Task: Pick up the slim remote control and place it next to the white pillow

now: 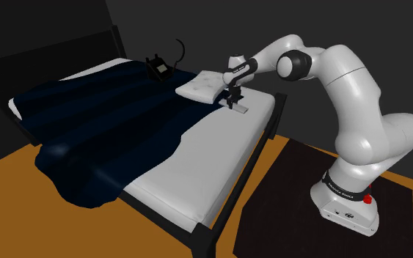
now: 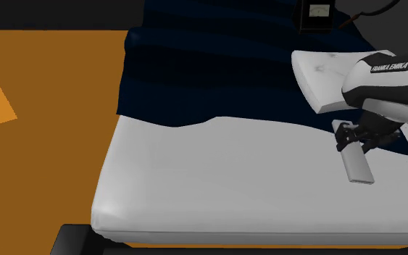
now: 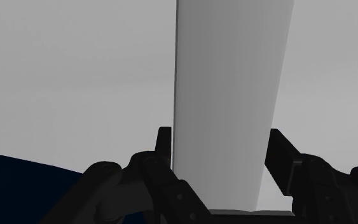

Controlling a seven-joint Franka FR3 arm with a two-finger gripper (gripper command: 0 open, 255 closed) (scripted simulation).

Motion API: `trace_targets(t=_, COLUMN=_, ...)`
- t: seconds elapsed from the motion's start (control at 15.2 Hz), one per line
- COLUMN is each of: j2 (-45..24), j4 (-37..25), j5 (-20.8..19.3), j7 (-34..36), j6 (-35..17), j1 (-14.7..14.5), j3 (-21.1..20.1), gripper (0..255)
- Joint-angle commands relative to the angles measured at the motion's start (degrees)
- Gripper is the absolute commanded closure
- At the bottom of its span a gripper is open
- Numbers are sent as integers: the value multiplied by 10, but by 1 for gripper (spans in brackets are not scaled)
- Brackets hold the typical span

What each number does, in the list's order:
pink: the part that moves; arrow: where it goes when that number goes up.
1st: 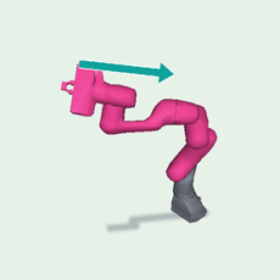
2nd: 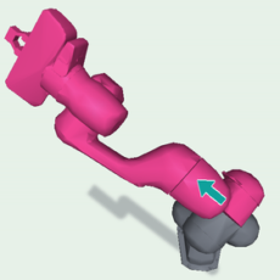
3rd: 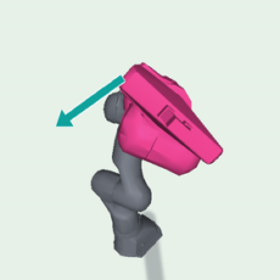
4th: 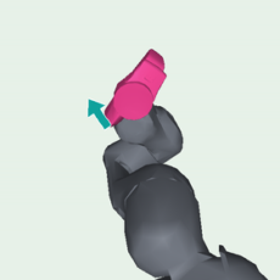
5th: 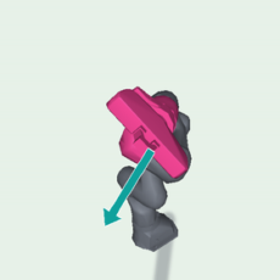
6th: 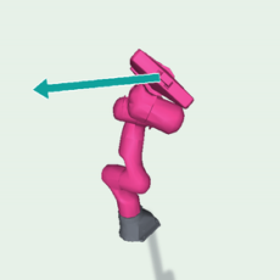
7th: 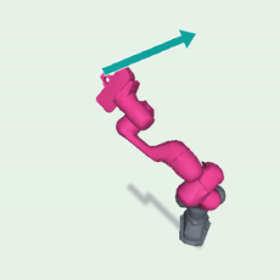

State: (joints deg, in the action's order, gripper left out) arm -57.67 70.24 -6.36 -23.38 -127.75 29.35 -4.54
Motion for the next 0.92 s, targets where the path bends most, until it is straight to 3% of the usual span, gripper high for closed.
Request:
trace_targets(t=0.0, j2=-12, j4=-7, j5=0, j7=0, j6=-6, j1=0, j3=1, gripper=255)
trace_targets(t=0.46, j2=-13, j4=-8, j5=0, j7=0, j6=-6, j1=0, j3=1, gripper=255)
trace_targets(t=0.53, j2=-13, j4=-8, j5=0, j7=0, j6=-6, j1=0, j3=1, gripper=0)
trace_targets(t=0.86, j2=-13, j4=-8, j5=0, j7=0, j6=-6, j1=0, j3=1, gripper=0)
